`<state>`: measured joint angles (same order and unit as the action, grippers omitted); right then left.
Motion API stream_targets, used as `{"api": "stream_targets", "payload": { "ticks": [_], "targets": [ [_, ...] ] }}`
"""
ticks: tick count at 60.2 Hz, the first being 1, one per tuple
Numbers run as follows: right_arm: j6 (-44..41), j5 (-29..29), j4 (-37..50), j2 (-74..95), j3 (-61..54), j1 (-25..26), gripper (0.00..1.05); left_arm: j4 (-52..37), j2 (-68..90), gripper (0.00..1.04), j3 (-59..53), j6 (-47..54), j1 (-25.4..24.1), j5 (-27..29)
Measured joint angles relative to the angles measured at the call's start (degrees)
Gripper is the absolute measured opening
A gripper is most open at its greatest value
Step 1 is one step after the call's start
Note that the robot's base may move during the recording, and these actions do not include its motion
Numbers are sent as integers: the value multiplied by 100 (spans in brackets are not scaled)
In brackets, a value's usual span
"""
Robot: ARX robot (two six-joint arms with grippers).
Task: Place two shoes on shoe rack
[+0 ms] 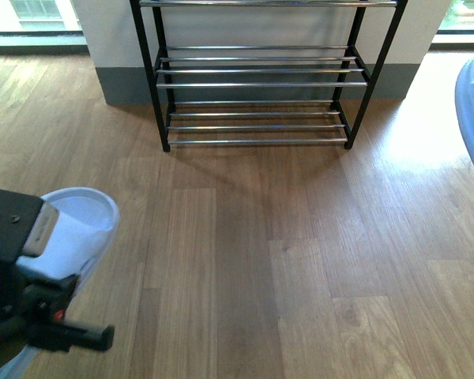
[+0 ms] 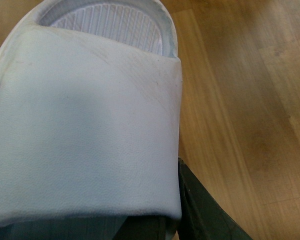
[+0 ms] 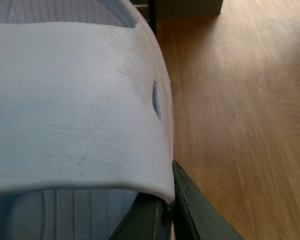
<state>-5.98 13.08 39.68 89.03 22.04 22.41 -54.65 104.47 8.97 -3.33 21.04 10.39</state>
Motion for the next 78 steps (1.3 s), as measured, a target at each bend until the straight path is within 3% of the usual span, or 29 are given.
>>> {"api": "stream_targets", "payload": {
  "ticks": [6, 8, 17, 23, 33, 78],
  "targets": [
    [0, -15, 0, 0, 0, 2, 1, 1659, -2004, 2, -136, 4, 57, 551],
    [0, -9, 0, 0, 0, 0, 1, 2804, -3348, 2, -61, 7, 79, 831],
    [0, -4, 0, 0, 0, -2, 1, 6284, -7104, 2, 597, 57, 282, 1661],
    [0, 2, 0, 0, 0, -4, 1, 7517, -8094, 2, 962, 120, 492, 2203],
    [0, 2, 0, 0, 0, -4, 1, 8096, -8284, 2, 1311, 170, 588, 2476],
    [0, 0, 0, -15, -9, -4, 1, 8126, -8273, 2, 1314, 199, 627, 2439]
  ]
}}
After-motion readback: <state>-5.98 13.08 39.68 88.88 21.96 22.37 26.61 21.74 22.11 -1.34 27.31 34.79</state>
